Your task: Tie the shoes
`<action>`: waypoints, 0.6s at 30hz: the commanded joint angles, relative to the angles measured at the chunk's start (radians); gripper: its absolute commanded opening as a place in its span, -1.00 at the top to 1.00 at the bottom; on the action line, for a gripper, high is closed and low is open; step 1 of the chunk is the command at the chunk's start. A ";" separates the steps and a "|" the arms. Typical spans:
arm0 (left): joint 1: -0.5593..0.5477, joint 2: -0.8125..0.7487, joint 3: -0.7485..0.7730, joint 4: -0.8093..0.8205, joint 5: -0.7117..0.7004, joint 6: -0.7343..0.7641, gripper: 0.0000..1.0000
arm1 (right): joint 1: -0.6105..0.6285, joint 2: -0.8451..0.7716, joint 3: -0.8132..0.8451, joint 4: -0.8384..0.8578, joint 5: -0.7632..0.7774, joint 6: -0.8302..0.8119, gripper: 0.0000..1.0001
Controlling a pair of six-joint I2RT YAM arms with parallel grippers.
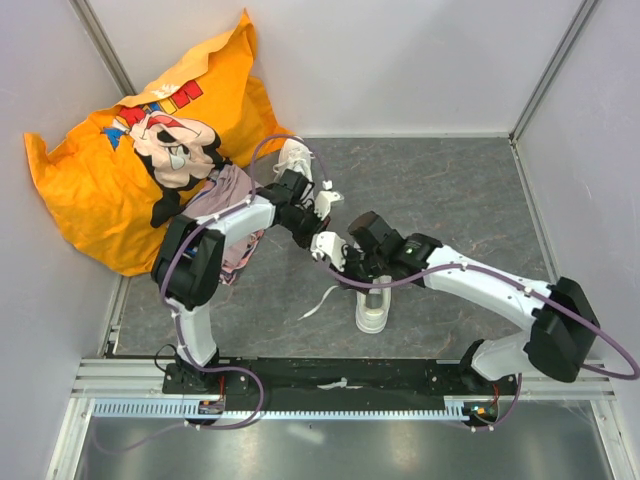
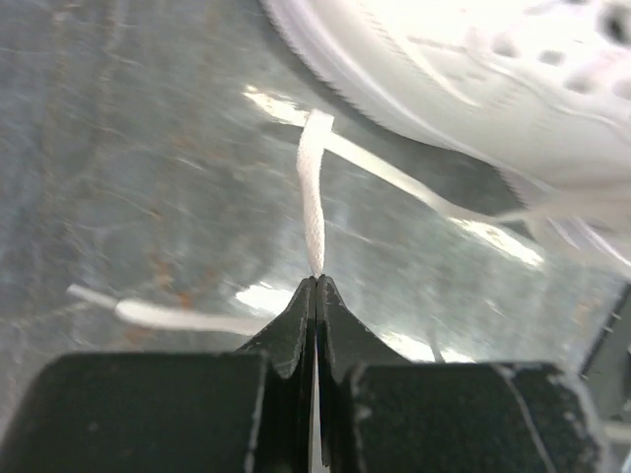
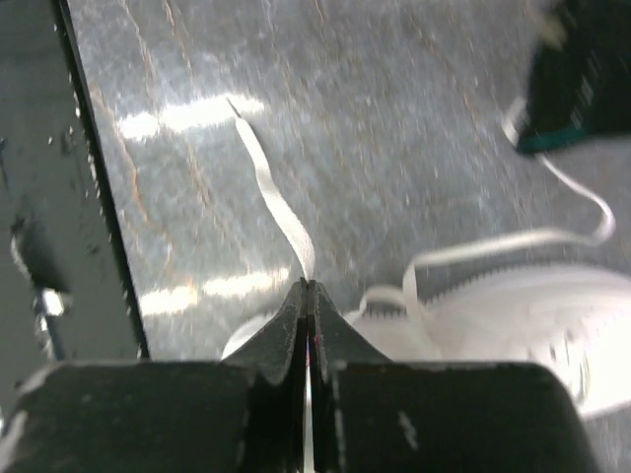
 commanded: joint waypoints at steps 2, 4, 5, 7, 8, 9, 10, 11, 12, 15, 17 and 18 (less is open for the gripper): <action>0.001 -0.148 -0.102 -0.046 0.059 0.002 0.97 | -0.064 -0.109 0.037 -0.228 -0.063 -0.002 1.00; 0.001 -0.181 -0.159 -0.046 0.054 0.016 0.97 | -0.096 -0.167 0.026 -0.265 -0.084 -0.002 1.00; 0.001 -0.208 -0.178 -0.046 0.053 0.019 0.97 | -0.107 -0.189 0.018 -0.289 -0.086 0.003 1.00; 0.001 -0.239 -0.219 -0.040 0.053 0.031 0.97 | -0.130 -0.250 0.003 -0.319 -0.090 0.010 1.00; 0.001 -0.253 -0.260 -0.028 0.059 0.036 0.97 | -0.156 -0.269 -0.003 -0.339 -0.090 0.017 1.00; 0.001 -0.286 -0.281 -0.022 0.067 0.054 0.97 | -0.165 -0.305 -0.015 -0.346 -0.092 0.026 1.00; 0.001 -0.304 -0.319 -0.016 0.073 0.065 0.97 | -0.176 -0.322 -0.023 -0.353 -0.092 0.032 1.00; 0.001 -0.320 -0.336 0.004 0.077 0.073 0.97 | -0.191 -0.338 -0.031 -0.357 -0.092 0.037 1.00; 0.001 -0.348 -0.353 0.012 0.079 0.088 0.97 | -0.198 -0.367 -0.049 -0.356 -0.087 0.043 1.00; 0.001 -0.379 -0.399 0.018 0.080 0.142 0.97 | -0.211 -0.390 -0.049 -0.354 -0.066 0.049 1.00; 0.001 -0.402 -0.422 0.010 0.076 0.182 0.97 | -0.233 -0.384 -0.049 -0.354 -0.063 0.050 1.00; 0.001 -0.411 -0.426 -0.009 0.071 0.229 0.97 | -0.244 -0.375 -0.048 -0.356 -0.063 0.050 1.00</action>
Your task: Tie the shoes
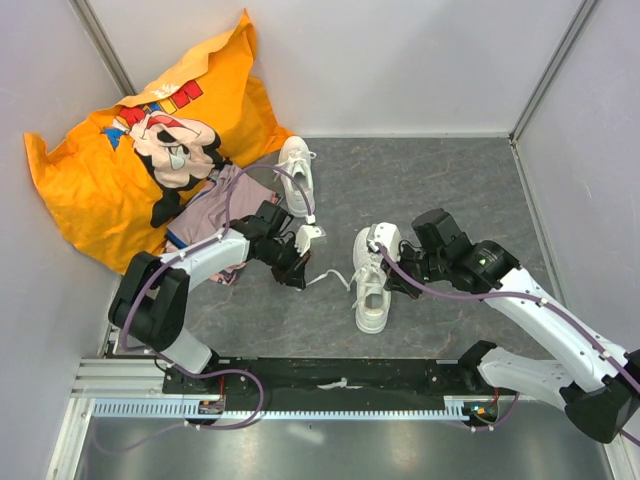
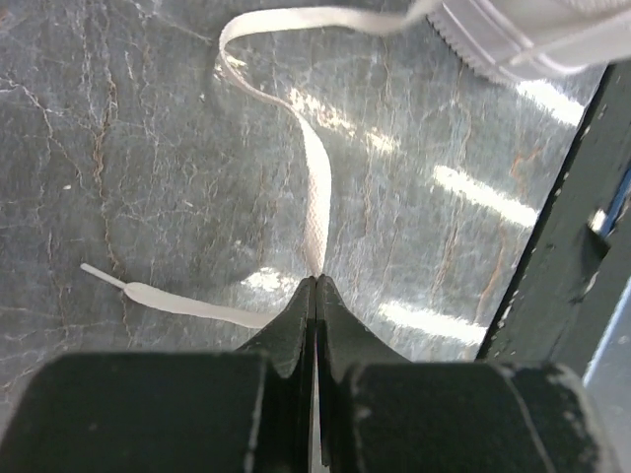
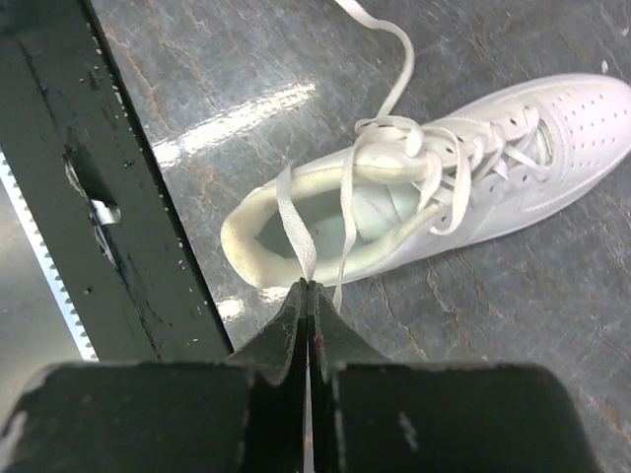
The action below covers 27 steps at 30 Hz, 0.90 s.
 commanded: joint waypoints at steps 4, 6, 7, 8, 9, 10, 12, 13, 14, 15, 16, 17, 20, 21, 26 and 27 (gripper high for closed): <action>0.001 -0.133 -0.068 -0.022 -0.018 0.311 0.97 | -0.066 0.053 0.031 -0.062 -0.002 0.001 1.00; 0.001 -0.160 -0.083 -0.031 -0.026 0.401 0.96 | -0.068 0.078 0.050 -0.091 0.004 -0.004 1.00; 0.001 -0.170 -0.089 -0.048 -0.018 0.432 0.96 | -0.068 0.086 0.055 -0.094 0.006 -0.001 1.00; -0.001 -0.187 -0.088 -0.054 -0.005 0.460 0.92 | -0.069 0.095 0.064 -0.102 0.003 0.009 1.00; -0.001 -0.195 -0.085 -0.062 0.003 0.510 0.90 | -0.068 0.115 0.068 -0.107 -0.013 0.015 1.00; -0.001 -0.200 -0.071 -0.069 0.009 0.529 0.85 | -0.069 0.126 0.074 -0.108 -0.020 0.022 1.00; -0.001 -0.215 -0.043 -0.071 0.023 0.560 0.52 | -0.070 0.139 0.079 -0.108 -0.034 0.044 1.00; -0.001 -0.217 -0.008 -0.069 0.032 0.561 0.44 | -0.073 0.141 0.076 -0.102 -0.034 0.055 1.00; 0.001 -0.214 0.013 -0.063 0.057 0.561 0.36 | -0.076 0.139 0.068 -0.085 -0.033 0.064 1.00; 0.001 -0.206 0.033 -0.054 0.075 0.536 0.33 | -0.077 0.132 0.064 -0.076 -0.030 0.085 1.00; -0.001 -0.194 0.076 -0.034 0.094 0.510 0.31 | -0.083 0.127 0.059 -0.067 -0.023 0.096 1.00; 0.001 -0.181 0.101 0.001 0.136 0.476 0.29 | -0.088 0.121 0.047 -0.046 -0.022 0.108 1.00; -0.001 -0.097 0.204 0.070 0.251 0.308 0.27 | -0.109 0.069 0.013 0.017 -0.008 0.160 1.00; -0.004 -0.051 0.242 0.097 0.278 0.266 0.27 | -0.112 0.057 0.004 0.034 -0.005 0.185 1.00; -0.043 0.078 0.328 0.263 0.345 0.044 0.31 | -0.138 0.037 -0.028 0.105 0.035 0.223 1.00; -0.047 0.093 0.345 0.280 0.353 0.020 0.32 | -0.142 0.035 -0.030 0.110 0.032 0.227 1.00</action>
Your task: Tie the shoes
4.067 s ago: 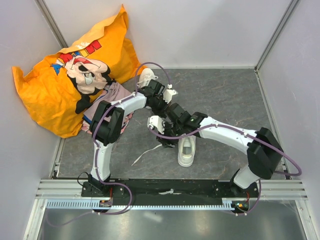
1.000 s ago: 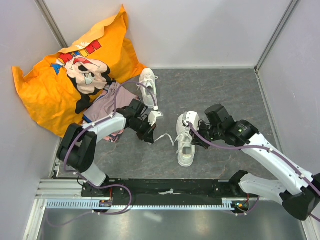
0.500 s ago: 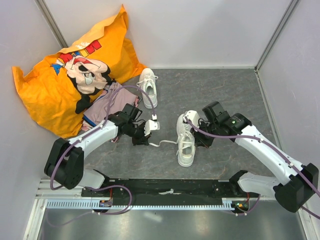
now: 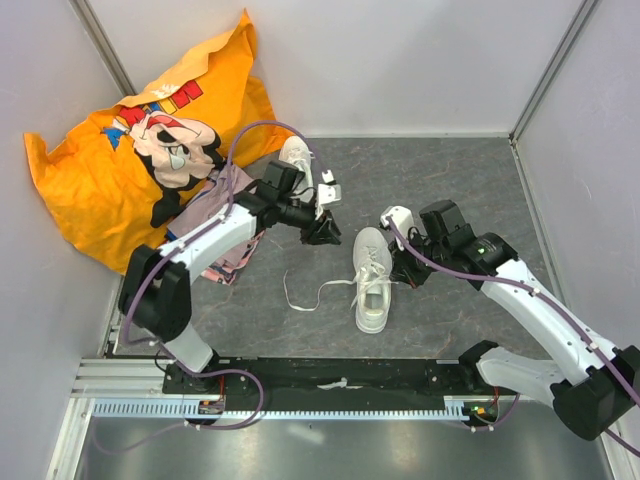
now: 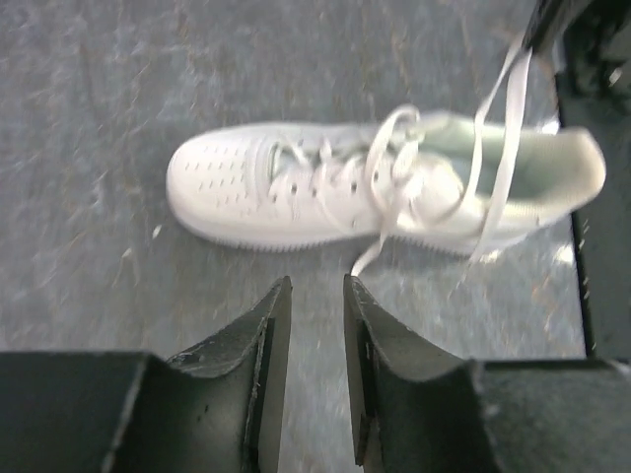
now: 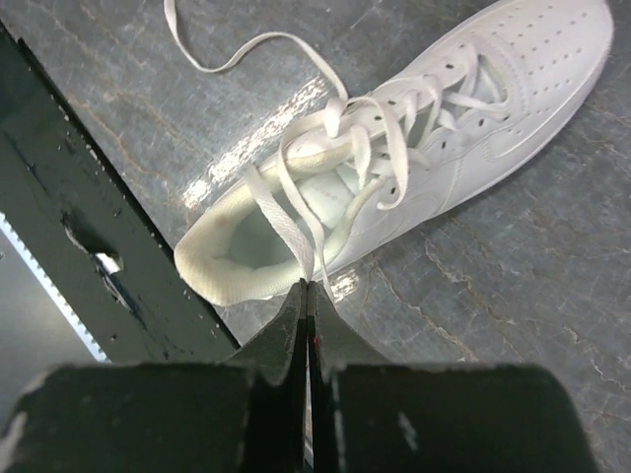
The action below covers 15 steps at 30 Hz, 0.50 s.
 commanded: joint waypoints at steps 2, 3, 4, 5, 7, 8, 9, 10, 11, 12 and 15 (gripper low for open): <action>-0.037 0.123 0.076 0.163 0.135 -0.245 0.33 | -0.022 -0.008 -0.022 0.101 0.007 0.067 1.00; -0.043 0.138 0.087 0.177 0.132 -0.256 0.33 | -0.023 -0.003 -0.022 0.102 -0.001 0.064 1.00; -0.050 0.160 0.092 0.183 0.144 -0.265 0.33 | -0.025 0.000 -0.023 0.107 -0.005 0.064 1.00; -0.055 0.170 0.095 0.188 0.146 -0.277 0.33 | -0.023 0.007 -0.025 0.107 -0.013 0.062 1.00; -0.070 0.184 0.095 0.205 0.146 -0.290 0.33 | -0.026 0.015 -0.029 0.110 -0.015 0.055 1.00; -0.075 0.196 0.092 0.211 0.147 -0.294 0.33 | -0.025 0.020 -0.031 0.110 -0.015 0.054 1.00; -0.080 0.203 0.090 0.214 0.146 -0.296 0.33 | -0.026 0.021 -0.033 0.112 -0.016 0.054 1.00; -0.089 0.210 0.092 0.221 0.140 -0.299 0.33 | -0.028 0.023 -0.034 0.116 -0.021 0.053 1.00; -0.092 0.223 0.090 0.223 0.134 -0.302 0.33 | -0.026 0.024 -0.036 0.119 -0.025 0.056 1.00; -0.095 0.233 0.093 0.225 0.129 -0.305 0.33 | -0.026 0.027 -0.037 0.122 -0.030 0.059 1.00; -0.100 0.266 0.104 0.240 0.126 -0.334 0.33 | -0.026 0.030 -0.043 0.133 -0.031 0.062 1.00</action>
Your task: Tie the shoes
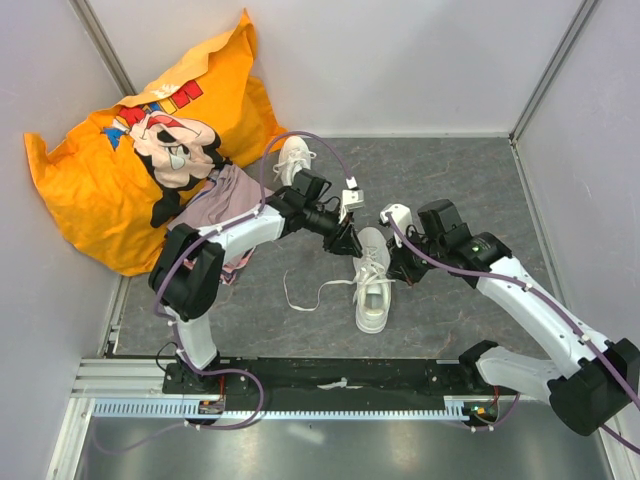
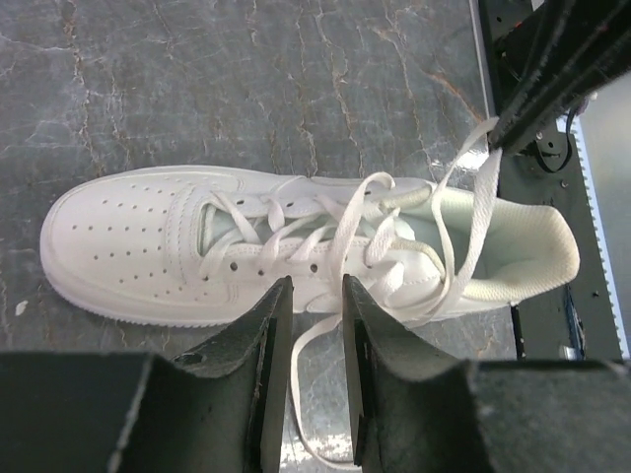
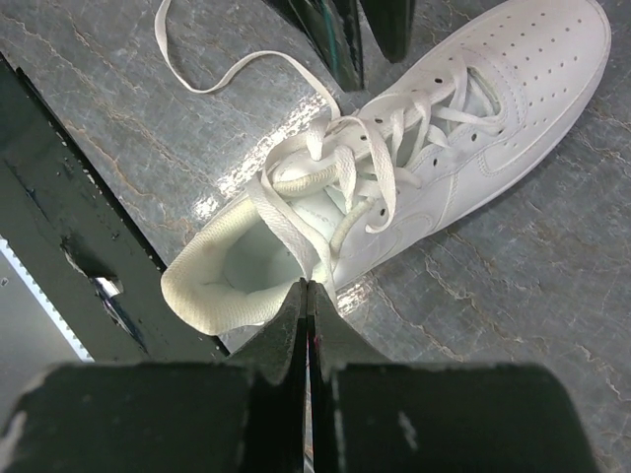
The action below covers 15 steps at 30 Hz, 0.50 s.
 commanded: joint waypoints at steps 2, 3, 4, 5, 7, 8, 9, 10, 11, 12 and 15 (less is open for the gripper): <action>-0.013 0.053 0.055 0.063 0.026 -0.079 0.33 | -0.004 0.010 -0.010 0.050 -0.026 0.017 1.00; -0.015 0.062 0.058 0.064 0.028 -0.082 0.33 | -0.002 0.011 -0.011 0.051 -0.027 0.017 1.00; -0.019 0.065 0.059 0.065 0.031 -0.082 0.34 | -0.004 0.013 -0.013 0.054 -0.027 0.019 1.00; -0.021 0.070 0.059 0.065 0.034 -0.082 0.34 | -0.002 0.014 -0.014 0.054 -0.027 0.017 1.00; -0.025 0.076 0.059 0.065 0.048 -0.082 0.34 | -0.002 0.019 -0.016 0.057 -0.027 0.017 1.00; -0.028 0.074 0.058 0.065 0.054 -0.082 0.34 | -0.004 0.024 -0.016 0.056 -0.026 0.019 1.00; -0.030 0.074 0.052 0.065 0.059 -0.084 0.34 | -0.002 0.025 -0.016 0.057 -0.026 0.020 1.00; -0.031 0.074 0.049 0.065 0.066 -0.082 0.35 | -0.004 0.028 -0.016 0.059 -0.026 0.022 1.00; -0.033 0.073 0.046 0.065 0.069 -0.081 0.35 | -0.004 0.031 -0.016 0.059 -0.024 0.022 1.00; -0.034 0.071 0.037 0.065 0.072 -0.078 0.34 | -0.004 0.033 -0.016 0.060 -0.024 0.023 1.00; -0.039 0.070 0.024 0.065 0.074 -0.075 0.34 | -0.005 0.041 -0.014 0.060 -0.026 0.025 1.00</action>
